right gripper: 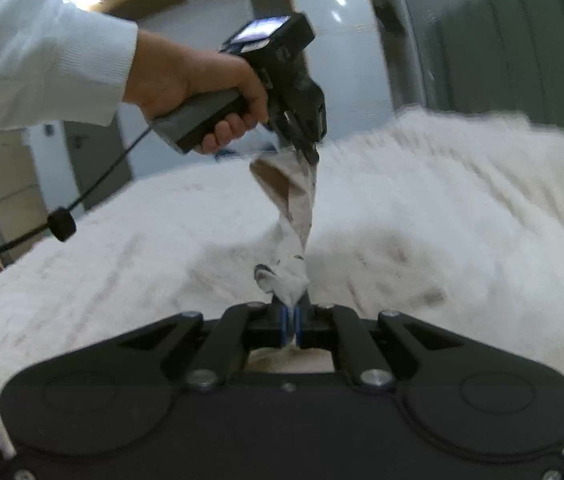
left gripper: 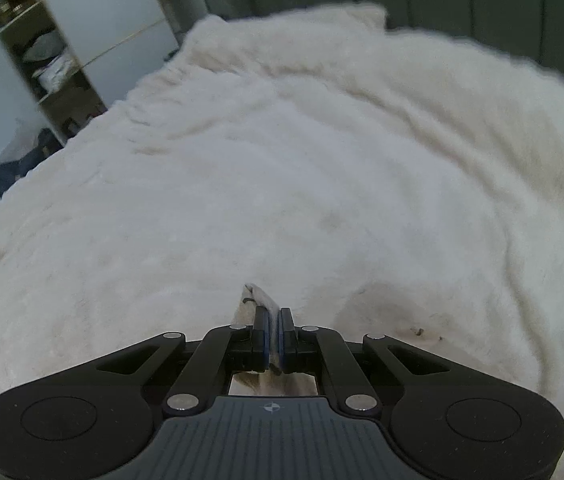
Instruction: Fold clothes
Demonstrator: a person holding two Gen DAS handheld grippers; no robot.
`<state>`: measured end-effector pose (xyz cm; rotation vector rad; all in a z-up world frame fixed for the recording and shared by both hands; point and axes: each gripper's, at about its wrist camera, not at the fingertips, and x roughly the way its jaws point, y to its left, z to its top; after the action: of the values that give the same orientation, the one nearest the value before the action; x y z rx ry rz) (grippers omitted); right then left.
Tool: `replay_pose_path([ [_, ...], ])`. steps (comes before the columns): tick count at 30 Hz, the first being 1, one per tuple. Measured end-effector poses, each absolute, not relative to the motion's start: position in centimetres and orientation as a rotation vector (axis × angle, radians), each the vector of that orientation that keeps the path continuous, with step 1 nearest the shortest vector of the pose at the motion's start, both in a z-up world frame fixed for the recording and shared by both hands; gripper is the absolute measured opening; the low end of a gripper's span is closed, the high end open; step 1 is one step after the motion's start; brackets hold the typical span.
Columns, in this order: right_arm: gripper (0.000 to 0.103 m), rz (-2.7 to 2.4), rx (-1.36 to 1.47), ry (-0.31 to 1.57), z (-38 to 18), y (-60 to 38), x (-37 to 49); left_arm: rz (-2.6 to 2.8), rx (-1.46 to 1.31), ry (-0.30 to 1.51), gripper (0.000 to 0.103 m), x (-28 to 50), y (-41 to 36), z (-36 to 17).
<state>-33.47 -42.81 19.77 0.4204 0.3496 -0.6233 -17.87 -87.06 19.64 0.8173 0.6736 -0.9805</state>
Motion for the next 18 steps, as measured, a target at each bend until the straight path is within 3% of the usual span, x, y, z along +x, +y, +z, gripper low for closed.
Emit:
replay_pose_path([
  [2, 0.003, -0.667, 0.471, 0.401, 19.0, -43.8, -33.8, -1.008, 0.813, 0.688, 0.006, -19.3, -89.0, 17.4],
  [4, 0.006, -0.701, 0.496, 0.46, 18.1, -44.6, -34.1, -1.023, 0.796, 0.696, 0.028, -20.0, -89.6, 16.4],
  [5, 0.011, -0.707, 0.515, 0.473, 17.8, -44.8, -34.3, -1.032, 0.776, 0.71, 0.052, -20.4, -89.7, 16.1],
  [10, 0.018, -0.728, 0.578, 0.443, 17.5, -45.5, -35.0, -1.072, 0.621, 0.698, 0.054, -18.6, -84.4, 18.9],
  [13, 0.034, -0.731, 0.603, 0.343, 18.7, -47.3, -36.0, -1.048, 0.495, 0.71, 0.061, -16.8, -77.7, 21.5],
  [15, 0.035, -0.727, 0.603, 0.321, 19.1, -49.4, -34.9, -1.016, 0.426, 0.7, 0.066, -15.0, -72.2, 22.2],
  [18, 0.035, -0.697, 0.609, 0.329, 19.2, -52.5, -34.0, -0.976, 0.303, 0.732, 0.067, -12.0, -64.0, 21.1],
])
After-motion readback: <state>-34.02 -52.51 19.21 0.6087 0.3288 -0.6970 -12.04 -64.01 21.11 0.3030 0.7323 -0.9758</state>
